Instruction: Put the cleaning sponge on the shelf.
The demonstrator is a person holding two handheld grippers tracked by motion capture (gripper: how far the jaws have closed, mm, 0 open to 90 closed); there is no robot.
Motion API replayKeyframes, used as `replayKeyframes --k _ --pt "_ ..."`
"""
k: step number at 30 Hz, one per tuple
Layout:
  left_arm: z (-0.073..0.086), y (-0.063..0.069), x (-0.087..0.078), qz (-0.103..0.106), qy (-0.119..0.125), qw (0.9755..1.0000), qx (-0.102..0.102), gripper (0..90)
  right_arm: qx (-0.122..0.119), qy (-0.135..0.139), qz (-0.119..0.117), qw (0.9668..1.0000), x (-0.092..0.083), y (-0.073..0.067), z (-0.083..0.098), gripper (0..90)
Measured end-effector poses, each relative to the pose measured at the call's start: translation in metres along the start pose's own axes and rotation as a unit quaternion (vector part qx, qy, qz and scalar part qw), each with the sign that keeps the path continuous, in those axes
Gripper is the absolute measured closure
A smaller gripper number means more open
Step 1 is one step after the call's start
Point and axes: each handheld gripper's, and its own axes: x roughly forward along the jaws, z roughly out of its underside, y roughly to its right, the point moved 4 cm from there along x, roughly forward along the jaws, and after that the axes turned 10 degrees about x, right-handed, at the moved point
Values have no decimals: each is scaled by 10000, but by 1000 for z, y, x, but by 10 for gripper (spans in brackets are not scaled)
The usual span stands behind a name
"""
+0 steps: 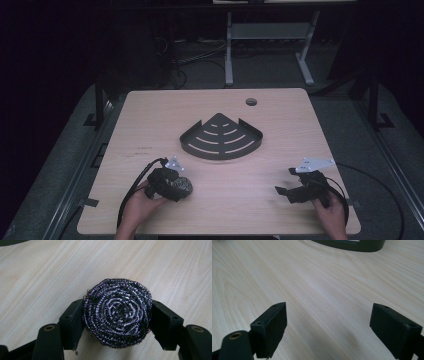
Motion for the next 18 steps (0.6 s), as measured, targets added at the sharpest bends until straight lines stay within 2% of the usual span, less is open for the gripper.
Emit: replayKeyframes --k 4,10,18 --pt "0 -2 -3 -35 66 10000 -48 337 -17 -3 -2 10000 1 0 0 138" --pt "-4 -4 -10 -103 110 9999 -14 339 6 -17 -9 10000 1 -1 0 138" --pt "-15 -6 -14 -89 185 9998 38 341 -14 -20 -10 10000 2 -1 -1 139"
